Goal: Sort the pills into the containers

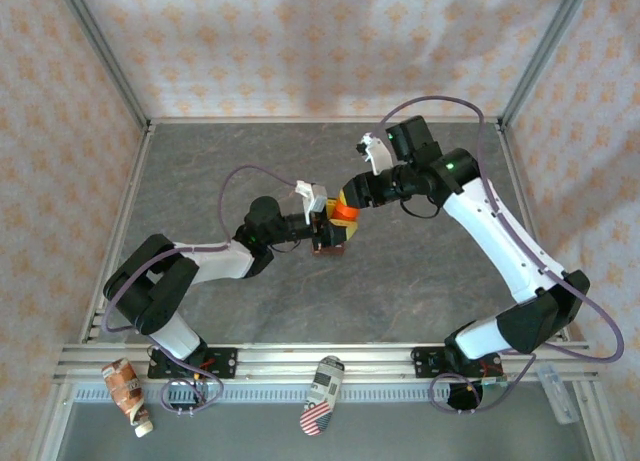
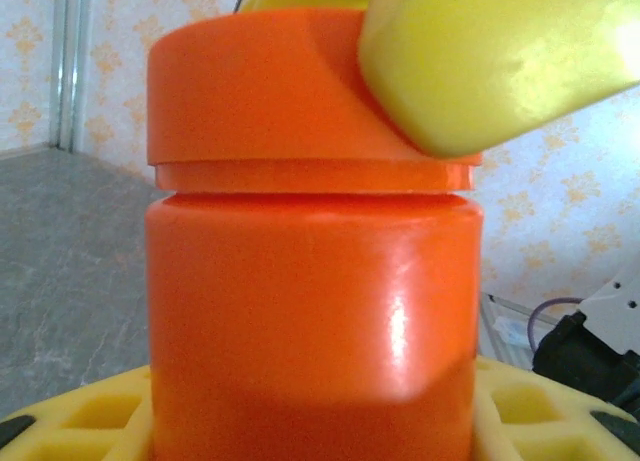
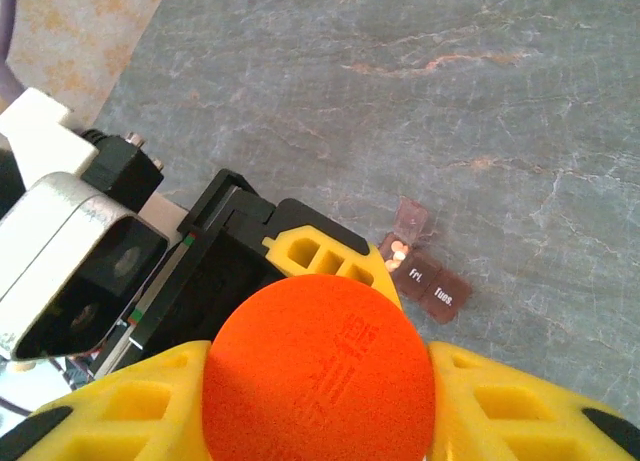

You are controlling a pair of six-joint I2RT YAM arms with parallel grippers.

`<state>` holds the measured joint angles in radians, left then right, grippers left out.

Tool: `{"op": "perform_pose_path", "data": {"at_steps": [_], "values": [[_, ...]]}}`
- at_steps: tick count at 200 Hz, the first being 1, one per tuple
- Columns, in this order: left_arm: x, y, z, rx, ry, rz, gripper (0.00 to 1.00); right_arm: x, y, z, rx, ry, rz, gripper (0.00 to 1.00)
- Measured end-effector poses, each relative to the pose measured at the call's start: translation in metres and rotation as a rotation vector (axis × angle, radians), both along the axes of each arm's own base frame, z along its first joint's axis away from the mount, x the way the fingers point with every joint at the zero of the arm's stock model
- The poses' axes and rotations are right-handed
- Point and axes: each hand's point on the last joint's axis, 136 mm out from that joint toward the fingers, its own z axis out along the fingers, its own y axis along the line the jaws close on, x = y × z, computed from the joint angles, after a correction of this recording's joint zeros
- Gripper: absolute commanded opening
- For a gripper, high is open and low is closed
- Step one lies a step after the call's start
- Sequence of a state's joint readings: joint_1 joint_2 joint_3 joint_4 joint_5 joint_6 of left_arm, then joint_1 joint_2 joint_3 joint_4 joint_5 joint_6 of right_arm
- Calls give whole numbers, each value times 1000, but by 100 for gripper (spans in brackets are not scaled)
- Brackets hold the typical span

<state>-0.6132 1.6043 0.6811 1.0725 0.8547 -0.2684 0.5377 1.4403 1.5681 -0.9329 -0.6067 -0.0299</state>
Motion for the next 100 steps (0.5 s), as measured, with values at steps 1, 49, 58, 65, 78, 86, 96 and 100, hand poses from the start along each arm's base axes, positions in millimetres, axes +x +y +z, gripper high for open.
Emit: {"op": "perform_pose_path", "data": {"at_steps": [1,49,58,65,78,86,96,100], "values": [[0,0,0,1,0,3,0,0,0,0,0,0,-3,35],[6,9,-12,65,-31,102,0,6,8,-11,-6,13,-106,28],[7,10,-15,83,-41,123,0,6,9,-12,-7,16,-125,28],[7,10,-16,97,-51,138,0,6,9,-14,-8,20,-140,27],[6,10,-20,129,-69,169,0,5,9,-17,-12,25,-164,25],[6,9,-22,148,-83,189,0,4,9,-18,-14,28,-179,25],[6,8,-24,168,-99,212,0,3,8,-20,-18,29,-198,24],[6,8,-24,173,-106,219,0,3,8,-20,-18,28,-205,24]]}}
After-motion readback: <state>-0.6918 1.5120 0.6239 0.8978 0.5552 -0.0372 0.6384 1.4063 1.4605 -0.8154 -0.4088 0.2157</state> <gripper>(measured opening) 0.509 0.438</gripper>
